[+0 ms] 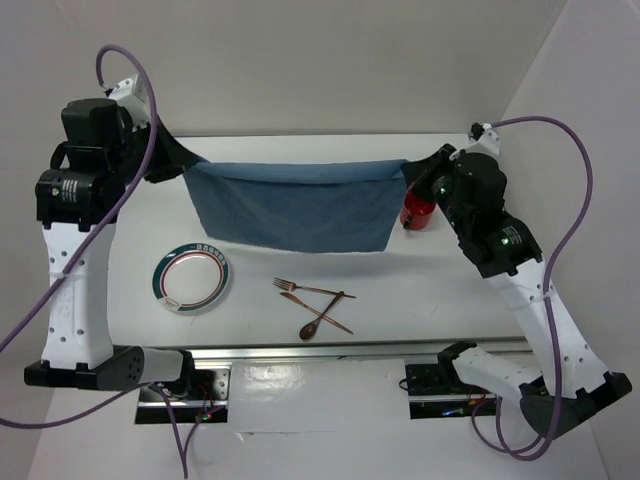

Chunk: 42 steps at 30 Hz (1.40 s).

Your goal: Set the dinner table for one person

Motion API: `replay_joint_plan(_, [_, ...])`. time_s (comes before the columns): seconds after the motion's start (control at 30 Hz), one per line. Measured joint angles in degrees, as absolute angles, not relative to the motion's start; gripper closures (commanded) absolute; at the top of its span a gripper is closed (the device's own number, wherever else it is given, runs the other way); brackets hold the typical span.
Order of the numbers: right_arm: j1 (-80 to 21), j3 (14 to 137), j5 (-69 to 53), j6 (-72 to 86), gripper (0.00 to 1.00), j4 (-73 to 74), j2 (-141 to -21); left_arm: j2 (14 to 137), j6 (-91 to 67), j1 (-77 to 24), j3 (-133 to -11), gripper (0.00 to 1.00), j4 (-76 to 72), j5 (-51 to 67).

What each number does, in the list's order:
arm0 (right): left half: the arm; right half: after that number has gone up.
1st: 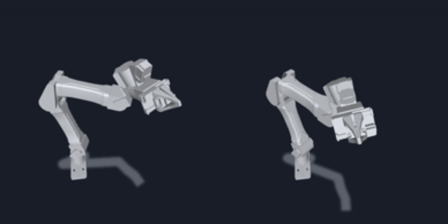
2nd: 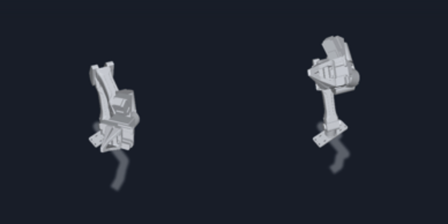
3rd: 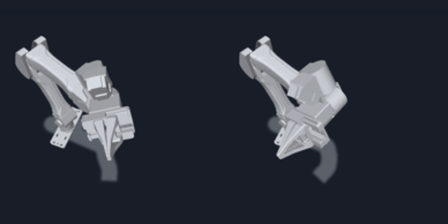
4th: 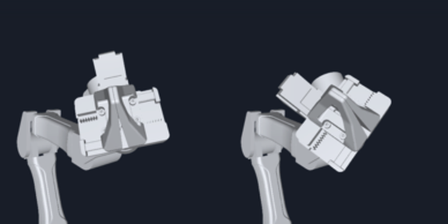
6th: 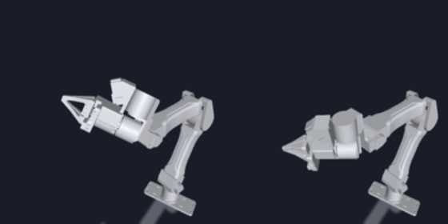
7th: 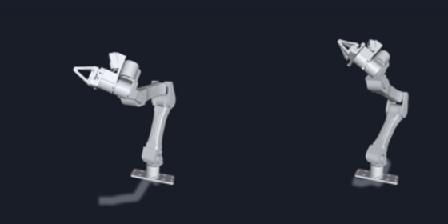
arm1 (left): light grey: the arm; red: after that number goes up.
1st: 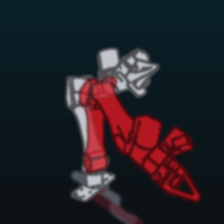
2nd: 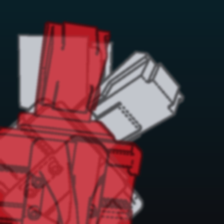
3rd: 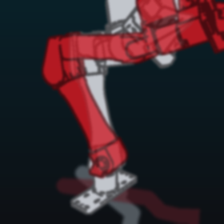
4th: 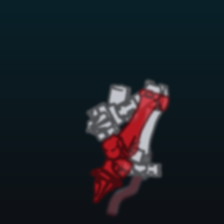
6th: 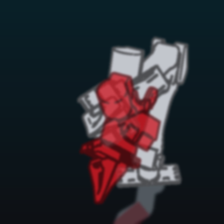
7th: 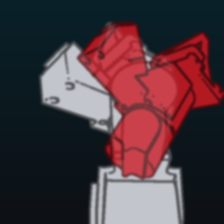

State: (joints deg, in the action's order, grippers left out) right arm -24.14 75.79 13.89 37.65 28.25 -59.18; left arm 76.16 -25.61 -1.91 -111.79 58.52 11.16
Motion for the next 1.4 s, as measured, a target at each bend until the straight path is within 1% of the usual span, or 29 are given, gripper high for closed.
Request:
replay_joint_plan(0.13, [-24.0,77.7,14.5,36.1,1.0,28.1,-61.5,76.1,-25.6,-1.9,-112.3,1.0,57.8,10.8])
replay_joint_plan(0.23, [-22.9,79.3,14.5,34.9,1.0,27.0,-67.1,79.7,-25.6,-1.9,-112.3,1.0,56.4,10.6])
replay_joint_plan(0.3, [-21.1,80.1,13.9,34.2,1.0,25.5,-72.5,84.0,-25.6,-1.9,-112.3,1.0,54.5,10.6])
replay_joint_plan(0.4, [-17.2,81.2,11.2,33.5,1.0,22.1,-82.4,93.8,-25.7,-1.9,-112.9,1.0,50.9,10.4])
replay_joint_plan(0.43, [-15.7,82.3,10.0,33.5,0.93,21.5,-86.2,97.8,-25.8,-1.9,-113.8,0.98,50.2,10.2])
replay_joint_plan(0.47, [-14.3,83.8,8.4,33.4,0.77,20.1,-90.4,101.9,-25.8,-1.9,-115.2,0.79,49.7,10.0])
replay_joint_plan(0.5, [-12.9,86.2,7.0,33.3,0.55,19.6,-95.4,106.8,-25.8,-1.9,-118.3,0.58,49.9,10.0])
replay_joint_plan(0.53, [-11.9,89.9,5.6,33.5,0.28,19.9,-100.2,112.4,-25.9,-1.9,-122.7,0.36,50.0,10.0])
replay_joint_plan(0.57, [-10.8,95.6,3.9,33.3,0.21,19.9,-106.5,117.8,-25.8,-1.9,-127.4,0.01,50.0,10.0])
replay_joint_plan(0.6, [-10.1,101.4,2.4,32.5,0.17,20.0,-112.8,123.0,-25.9,-1.7,-132.1,0.0,50.2,10.2])
replay_joint_plan(0.67, [-8.8,114.0,0.3,31.9,0.15,21.3,-123.9,131.4,-27.3,-1.2,-139.5,0.0,50.0,10.8])
replay_joint_plan(0.73, [-8.1,120.2,-1.4,31.4,0.15,21.8,-130.3,134.5,-27.4,-0.3,-138.5,0.0,49.1,11.6])
replay_joint_plan(0.8, [-7.5,119.4,-2.4,30.6,0.2,22.9,-131.3,133.6,-27.7,0.6,-132.4,0.0,48.3,12.0])
replay_joint_plan(0.87, [-7.2,115.5,-3.1,29.9,0.27,22.1,-129.7,132.3,-27.9,1.4,-126.9,0.1,47.5,12.1])
replay_joint_plan(0.9, [-7.2,113.1,-3.7,29.4,0.4,22.1,-128.4,131.5,-27.7,1.8,-124.7,0.18,47.3,12.0])
replay_joint_plan(0.93, [-7.3,110.7,-4.2,28.9,0.49,22.0,-126.9,130.8,-27.6,1.9,-123.2,0.32,47.4,12.0])
replay_joint_plan(0.97, [-7.5,107.9,-5.0,28.6,0.6,21.8,-125.1,130.1,-27.6,2.0,-122.0,0.68,47.3,12.0])
replay_joint_plan(1.0, [-7.8,105.7,-5.5,28.2,0.79,22.0,-123.4,129.3,-27.6,2.0,-121.0,0.84,47.2,12.0])
replay_joint_plan(1.03, [-8.2,103.7,-6.0,27.8,0.91,22.0,-121.8,128.3,-27.1,1.7,-119.9,0.95,47.0,12.1])
replay_joint_plan(1.07, [-8.8,101.5,-6.7,27.6,1.0,21.5,-120.1,127.1,-26.8,1.4,-118.4,1.0,46.5,12.2])
replay_joint_plan(1.23, [-14.3,90.8,-8.7,27.2,1.0,21.2,-112.6,123.1,-26.3,-1.1,-110.6,1.0,44.2,11.8])
replay_joint_plan(1.4, [-21.2,82.6,-9.7,27.6,1.0,21.1,-111.5,124.1,-25.8,-3.0,-102.7,1.0,42.5,12.3])
